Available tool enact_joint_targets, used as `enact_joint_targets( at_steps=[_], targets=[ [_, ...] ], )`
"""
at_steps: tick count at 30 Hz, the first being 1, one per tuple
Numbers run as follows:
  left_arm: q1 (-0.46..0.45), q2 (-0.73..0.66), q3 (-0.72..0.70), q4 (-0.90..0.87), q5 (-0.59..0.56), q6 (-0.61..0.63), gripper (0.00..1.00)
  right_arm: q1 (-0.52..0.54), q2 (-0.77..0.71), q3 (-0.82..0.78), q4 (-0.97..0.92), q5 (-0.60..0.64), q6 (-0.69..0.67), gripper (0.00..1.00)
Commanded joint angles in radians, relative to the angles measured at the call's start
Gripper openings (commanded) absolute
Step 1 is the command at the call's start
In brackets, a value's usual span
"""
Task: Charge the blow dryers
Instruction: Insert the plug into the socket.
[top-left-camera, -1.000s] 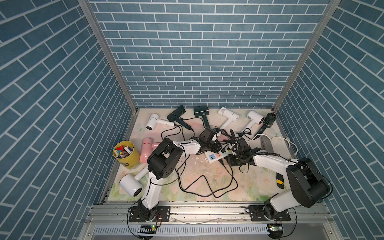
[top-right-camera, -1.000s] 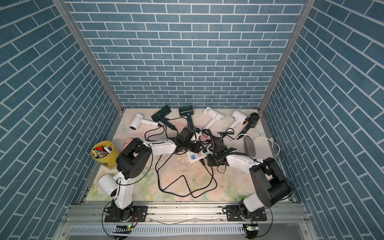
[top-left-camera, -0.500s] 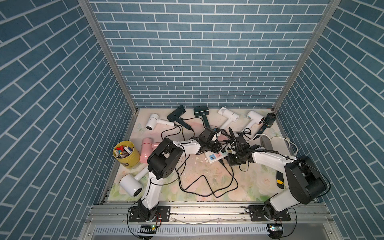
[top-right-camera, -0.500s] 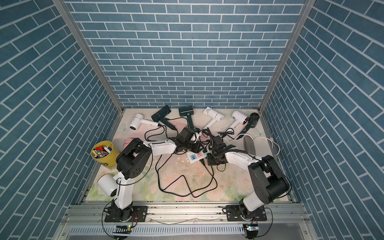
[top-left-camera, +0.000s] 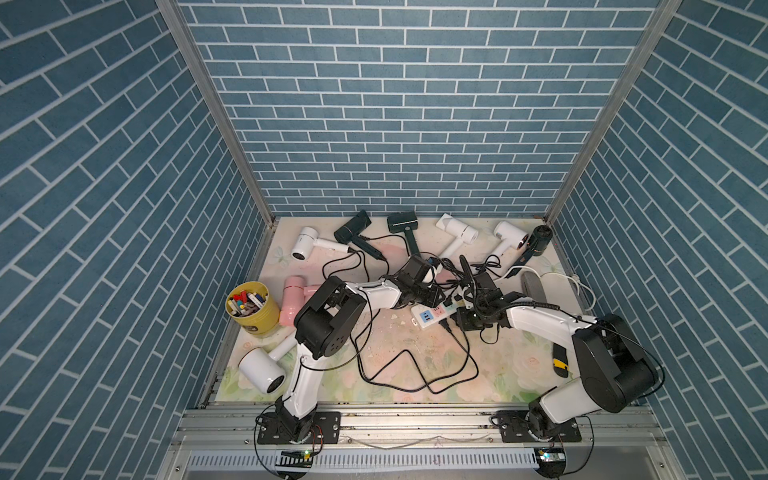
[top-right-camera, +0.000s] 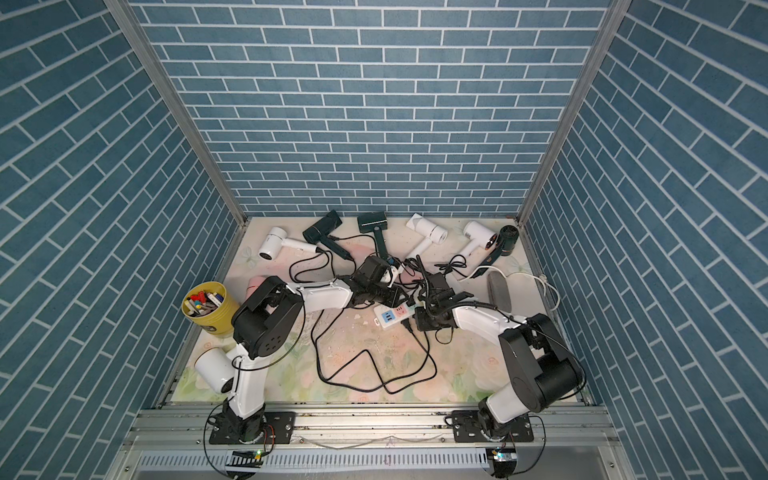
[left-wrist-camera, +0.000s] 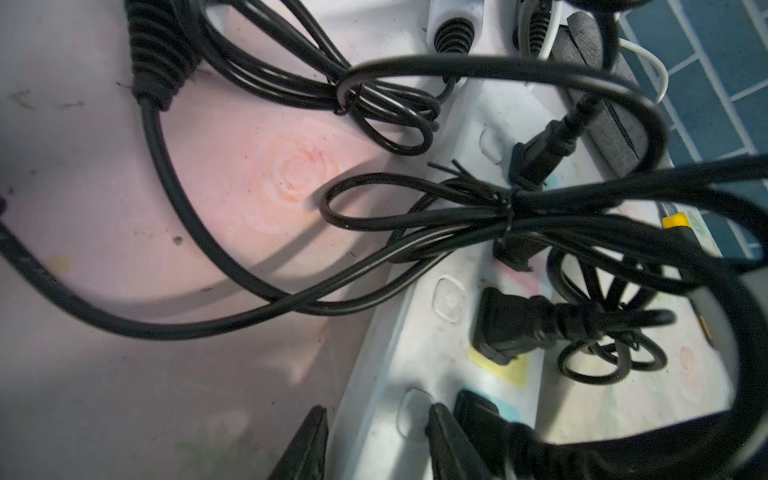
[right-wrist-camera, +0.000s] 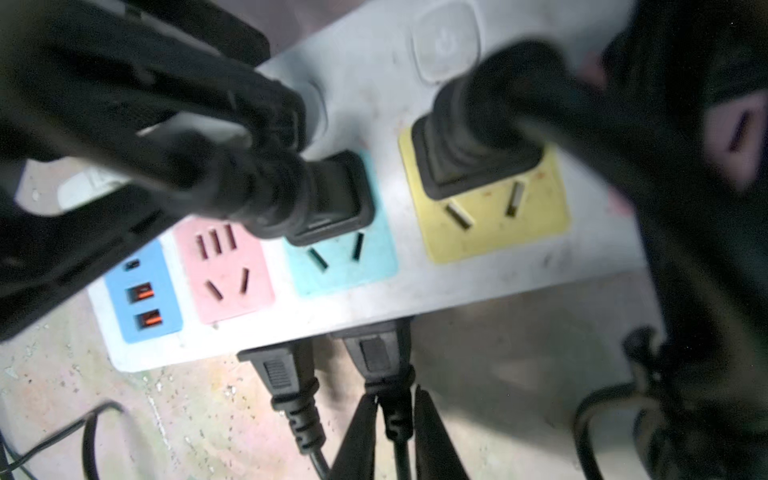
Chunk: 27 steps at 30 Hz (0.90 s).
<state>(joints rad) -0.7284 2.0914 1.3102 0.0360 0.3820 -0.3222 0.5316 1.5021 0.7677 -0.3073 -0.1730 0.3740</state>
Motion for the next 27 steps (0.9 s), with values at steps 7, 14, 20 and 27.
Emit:
enact_joint_targets(
  at_steps=[7,14,20,27],
  targets=[
    [-0.008,0.020,-0.036,-0.246,0.054,0.020,0.41,-0.003,-0.101,-0.060,0.061,0.014,-0.033,0.32],
    [0.005,0.015,-0.038,-0.253,0.048,0.024,0.41,0.003,-0.136,-0.088,0.014,0.002,-0.038,0.35],
    [0.009,0.018,-0.026,-0.261,0.049,0.029,0.41,0.030,-0.114,-0.080,-0.012,0.029,-0.054,0.31],
    [0.008,0.018,-0.016,-0.269,0.053,0.030,0.41,0.060,-0.031,-0.023,-0.008,0.057,-0.063,0.20]
  ],
)
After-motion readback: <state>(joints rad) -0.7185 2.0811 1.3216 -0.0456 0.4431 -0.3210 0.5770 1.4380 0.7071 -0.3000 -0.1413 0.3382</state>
